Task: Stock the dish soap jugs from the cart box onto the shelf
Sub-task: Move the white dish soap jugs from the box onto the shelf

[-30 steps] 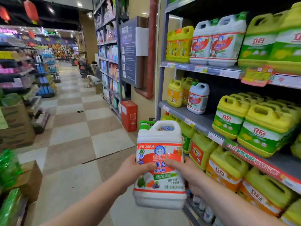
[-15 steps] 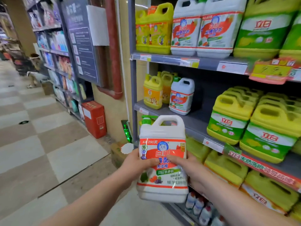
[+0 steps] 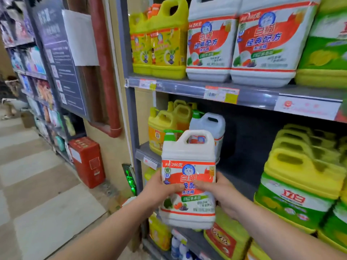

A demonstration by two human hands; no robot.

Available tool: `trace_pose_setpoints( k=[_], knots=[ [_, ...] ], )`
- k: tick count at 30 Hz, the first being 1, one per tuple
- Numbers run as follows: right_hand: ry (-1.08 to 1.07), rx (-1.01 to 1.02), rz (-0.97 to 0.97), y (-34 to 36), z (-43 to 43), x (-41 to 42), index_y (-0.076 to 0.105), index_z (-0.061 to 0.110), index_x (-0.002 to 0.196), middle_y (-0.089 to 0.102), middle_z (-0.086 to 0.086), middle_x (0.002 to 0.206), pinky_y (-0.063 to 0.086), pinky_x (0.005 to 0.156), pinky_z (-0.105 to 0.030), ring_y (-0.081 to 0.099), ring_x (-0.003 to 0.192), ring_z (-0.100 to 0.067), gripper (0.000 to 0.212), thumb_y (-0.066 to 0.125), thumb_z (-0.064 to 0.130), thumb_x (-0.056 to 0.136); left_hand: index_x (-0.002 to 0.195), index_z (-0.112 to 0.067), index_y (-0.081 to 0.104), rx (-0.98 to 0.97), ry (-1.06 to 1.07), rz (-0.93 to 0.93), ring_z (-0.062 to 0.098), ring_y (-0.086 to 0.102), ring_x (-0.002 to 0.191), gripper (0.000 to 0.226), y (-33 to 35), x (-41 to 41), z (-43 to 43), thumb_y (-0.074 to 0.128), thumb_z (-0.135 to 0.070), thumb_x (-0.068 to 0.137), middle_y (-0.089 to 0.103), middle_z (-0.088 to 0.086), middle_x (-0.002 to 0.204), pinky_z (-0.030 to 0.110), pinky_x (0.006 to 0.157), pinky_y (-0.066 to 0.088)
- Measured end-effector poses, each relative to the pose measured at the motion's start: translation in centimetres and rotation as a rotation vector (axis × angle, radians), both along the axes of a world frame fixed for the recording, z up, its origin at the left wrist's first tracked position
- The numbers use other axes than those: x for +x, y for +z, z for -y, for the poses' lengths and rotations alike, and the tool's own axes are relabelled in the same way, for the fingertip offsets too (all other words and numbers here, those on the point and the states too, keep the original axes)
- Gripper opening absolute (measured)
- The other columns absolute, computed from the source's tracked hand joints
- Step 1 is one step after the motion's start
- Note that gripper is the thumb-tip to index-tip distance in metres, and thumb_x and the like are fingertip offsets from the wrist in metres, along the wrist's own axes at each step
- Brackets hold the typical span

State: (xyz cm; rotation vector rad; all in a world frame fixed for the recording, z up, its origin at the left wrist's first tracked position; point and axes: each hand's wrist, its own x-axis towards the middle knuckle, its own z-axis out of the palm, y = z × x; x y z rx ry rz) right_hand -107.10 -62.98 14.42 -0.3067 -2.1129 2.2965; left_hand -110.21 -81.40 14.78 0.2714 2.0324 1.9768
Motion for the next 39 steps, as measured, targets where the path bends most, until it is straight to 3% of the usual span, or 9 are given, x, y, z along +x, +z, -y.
trace_pose_setpoints(
  k=[7, 10, 14, 18, 23, 27, 30, 36, 39],
  knots=[
    [-0.063, 0.053, -0.044, 0.3, -2.6, -6.3, 0.051, 0.010, 0.124, 0.070, -0.013, 0.110, 0.054, 0.089, -0.050, 0.069, 0.097, -0.030, 0.066, 0.081, 0.001, 0.066, 0.122, -0.019, 0.052, -0.002, -0.090, -0.086, 0.021, 0.069, 0.097, 0.061, -0.2, -8.8, -2.7, 0.080, -0.003, 0.070, 0.071, 0.004, 0.109, 0.037, 0.083, 0.057],
    [-0.149, 0.088, -0.071, -0.1, -3.5, -8.5, 0.049, 0.014, 0.123, 0.071, -0.009, 0.108, 0.057, 0.083, -0.042, 0.070, 0.095, -0.025, 0.069, 0.082, 0.000, 0.064, 0.121, -0.016, 0.053, -0.011, -0.150, -0.124, 0.018, 0.070, 0.094, 0.060, -0.7, -12.3, -4.0, 0.078, 0.001, 0.069, 0.071, 0.005, 0.109, 0.023, 0.069, 0.057],
    [-0.249, 0.108, -0.073, -0.7, -4.3, -11.1, 0.050, 0.020, 0.121, 0.073, -0.003, 0.102, 0.057, 0.065, -0.025, 0.072, 0.086, -0.015, 0.071, 0.085, 0.004, 0.061, 0.122, -0.016, 0.052, -0.014, -0.244, -0.150, 0.022, 0.068, 0.100, 0.066, -1.2, -17.0, -5.5, 0.079, 0.005, 0.066, 0.070, 0.008, 0.110, 0.036, 0.082, 0.057],
    [-0.343, 0.125, -0.054, -1.5, -4.3, -13.4, 0.051, 0.027, 0.115, 0.072, 0.008, 0.095, 0.053, 0.056, -0.016, 0.071, 0.079, -0.003, 0.067, 0.086, 0.008, 0.061, 0.120, -0.025, 0.051, -0.069, -0.308, -0.231, 0.007, 0.069, 0.090, 0.072, -1.7, -21.2, -6.6, 0.083, 0.000, 0.061, 0.072, -0.005, 0.102, 0.021, 0.070, 0.056],
    [-0.462, 0.184, -0.041, -3.2, -3.6, -14.7, 0.050, 0.023, 0.124, 0.070, 0.007, 0.101, 0.054, 0.064, -0.016, 0.068, 0.086, -0.003, 0.075, 0.087, 0.007, 0.060, 0.116, -0.029, 0.052, -0.095, -0.359, -0.310, 0.004, 0.068, 0.091, 0.072, -3.6, -24.2, -6.8, 0.084, 0.001, 0.060, 0.071, -0.010, 0.101, 0.022, 0.078, 0.055],
    [-0.495, 0.224, -0.046, -4.0, -3.1, -15.2, 0.048, 0.022, 0.128, 0.070, 0.010, 0.099, 0.051, 0.057, -0.010, 0.069, 0.079, 0.003, 0.080, 0.086, 0.005, 0.060, 0.119, -0.025, 0.049, -0.104, -0.382, -0.343, -0.012, 0.064, 0.079, 0.075, -4.8, -25.2, -6.8, 0.083, 0.005, 0.059, 0.069, -0.014, 0.097, 0.009, 0.068, 0.050],
    [-0.494, 0.261, -0.036, -4.2, -3.0, -15.4, 0.044, 0.024, 0.132, 0.070, 0.009, 0.104, 0.054, 0.065, -0.015, 0.069, 0.086, -0.001, 0.086, 0.087, 0.008, 0.059, 0.119, -0.023, 0.045, -0.102, -0.412, -0.360, -0.017, 0.062, 0.080, 0.074, -5.4, -25.6, -6.6, 0.083, 0.004, 0.061, 0.065, -0.015, 0.099, 0.004, 0.063, 0.046],
    [-0.490, 0.344, 0.010, -5.1, -2.8, -15.5, 0.036, 0.023, 0.132, 0.065, 0.014, 0.105, 0.053, 0.072, -0.014, 0.064, 0.091, 0.002, 0.089, 0.088, 0.013, 0.060, 0.128, -0.021, 0.029, -0.137, -0.498, -0.285, -0.020, 0.060, 0.078, 0.084, -6.2, -26.5, -6.5, 0.083, -0.002, 0.065, 0.060, -0.010, 0.104, 0.004, 0.061, 0.047],
    [-0.469, 0.338, 0.045, -5.1, -2.8, -15.5, 0.030, 0.032, 0.131, 0.063, 0.018, 0.104, 0.052, 0.068, -0.012, 0.063, 0.089, 0.006, 0.091, 0.088, 0.021, 0.061, 0.123, -0.024, 0.040, -0.187, -0.529, -0.285, -0.013, 0.064, 0.084, 0.071, -6.8, -26.8, -6.5, 0.083, -0.011, 0.068, 0.064, -0.013, 0.103, 0.006, 0.063, 0.048]
  ],
)
